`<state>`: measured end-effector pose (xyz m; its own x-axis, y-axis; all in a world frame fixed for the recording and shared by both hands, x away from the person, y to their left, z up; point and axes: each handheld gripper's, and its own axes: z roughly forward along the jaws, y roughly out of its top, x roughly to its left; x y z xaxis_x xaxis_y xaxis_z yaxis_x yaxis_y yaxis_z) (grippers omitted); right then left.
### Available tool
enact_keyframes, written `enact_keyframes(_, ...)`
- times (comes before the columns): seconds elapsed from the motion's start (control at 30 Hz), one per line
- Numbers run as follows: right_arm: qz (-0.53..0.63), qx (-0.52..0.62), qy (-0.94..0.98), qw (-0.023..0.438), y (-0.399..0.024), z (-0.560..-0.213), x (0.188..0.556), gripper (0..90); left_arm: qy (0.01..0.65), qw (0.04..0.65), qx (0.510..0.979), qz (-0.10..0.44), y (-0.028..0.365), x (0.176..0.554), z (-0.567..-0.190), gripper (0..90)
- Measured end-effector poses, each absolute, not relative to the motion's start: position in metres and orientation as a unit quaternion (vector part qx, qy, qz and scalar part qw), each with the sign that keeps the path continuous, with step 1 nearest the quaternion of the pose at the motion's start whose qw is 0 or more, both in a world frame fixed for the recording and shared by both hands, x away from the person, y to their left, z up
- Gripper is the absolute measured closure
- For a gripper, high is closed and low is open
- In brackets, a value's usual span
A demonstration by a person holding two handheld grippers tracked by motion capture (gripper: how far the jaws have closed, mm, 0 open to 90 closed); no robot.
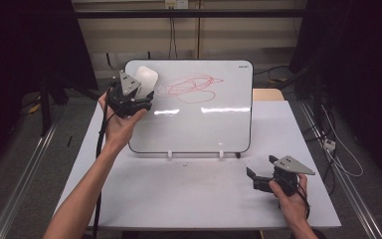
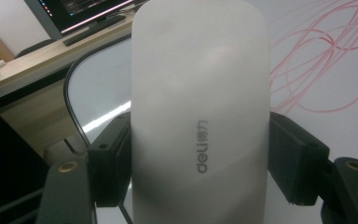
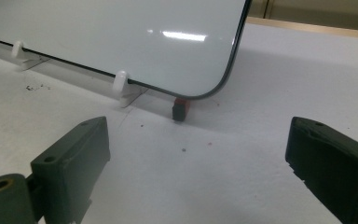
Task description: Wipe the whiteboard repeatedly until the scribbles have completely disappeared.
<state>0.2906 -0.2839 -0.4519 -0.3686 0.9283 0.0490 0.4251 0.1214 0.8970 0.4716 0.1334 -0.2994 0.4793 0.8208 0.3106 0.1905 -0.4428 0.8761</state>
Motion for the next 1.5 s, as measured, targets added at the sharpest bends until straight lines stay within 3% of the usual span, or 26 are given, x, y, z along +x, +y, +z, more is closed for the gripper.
enact_keyframes(0.7,0.447,0.487,0.698,0.275,-0.283,-0.453,0.292,6.3,0.341,0.356,0.758,0.426,0.112,0.495,-0.312,31.2)
enact_keyframes(1.5,0.447,0.487,0.696,0.281,-0.283,-0.452,0.29,6.7,0.354,0.36,0.769,0.393,0.111,0.499,-0.316,31.2)
